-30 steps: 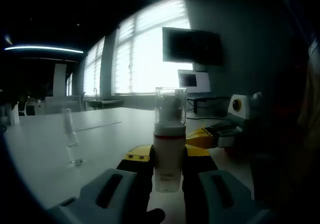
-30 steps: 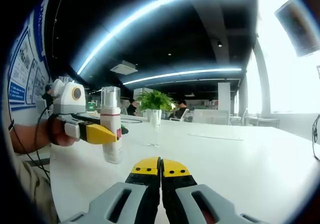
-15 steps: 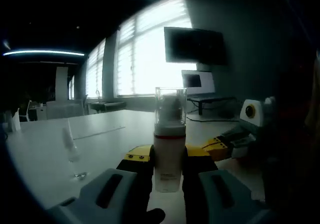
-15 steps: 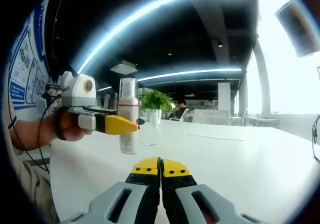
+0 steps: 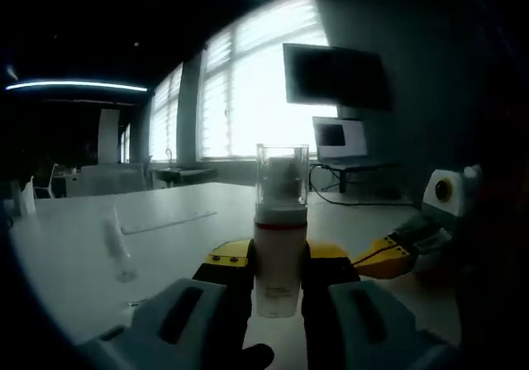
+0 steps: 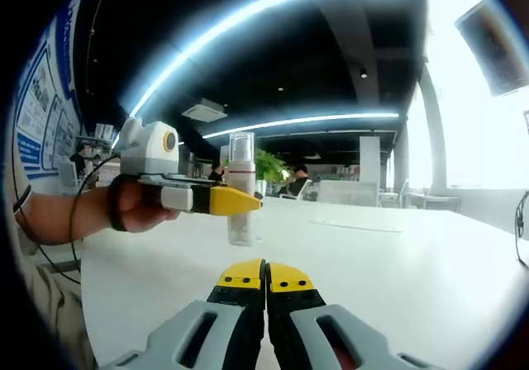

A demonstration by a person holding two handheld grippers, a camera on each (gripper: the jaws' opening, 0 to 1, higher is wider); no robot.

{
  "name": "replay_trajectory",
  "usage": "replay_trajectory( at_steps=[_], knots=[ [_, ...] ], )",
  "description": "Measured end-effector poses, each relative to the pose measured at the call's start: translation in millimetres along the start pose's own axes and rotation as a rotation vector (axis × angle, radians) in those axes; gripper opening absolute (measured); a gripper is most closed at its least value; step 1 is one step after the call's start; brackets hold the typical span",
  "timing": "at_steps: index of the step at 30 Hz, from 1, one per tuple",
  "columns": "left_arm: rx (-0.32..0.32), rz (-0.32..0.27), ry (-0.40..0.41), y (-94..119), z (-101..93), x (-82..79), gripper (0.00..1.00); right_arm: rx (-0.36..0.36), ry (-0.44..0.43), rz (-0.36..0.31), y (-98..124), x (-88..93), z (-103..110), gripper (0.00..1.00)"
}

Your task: Clamp pump bottle remove cover press pump head put on cover

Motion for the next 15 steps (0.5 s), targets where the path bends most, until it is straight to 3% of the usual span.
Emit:
replay_trajectory(
  at_steps=[15],
  knots=[
    [-0.050, -0.002, -0.019, -33.9, 19.3, 2.3, 0.13, 0.004, 0.003, 0.006, -0.6, 1.1, -0.2, 0.00]
  ],
)
Point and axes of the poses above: the point that each gripper's makers call its tool centre point, and the gripper's own axes: y roughly backward along the fingers, z roughly to its left, x roughly out of its underside, the point moved 2 cm from there along y, roughly backward along the fingers, and after that the axes turned 7 degrees about x, right-handed, at the moved point
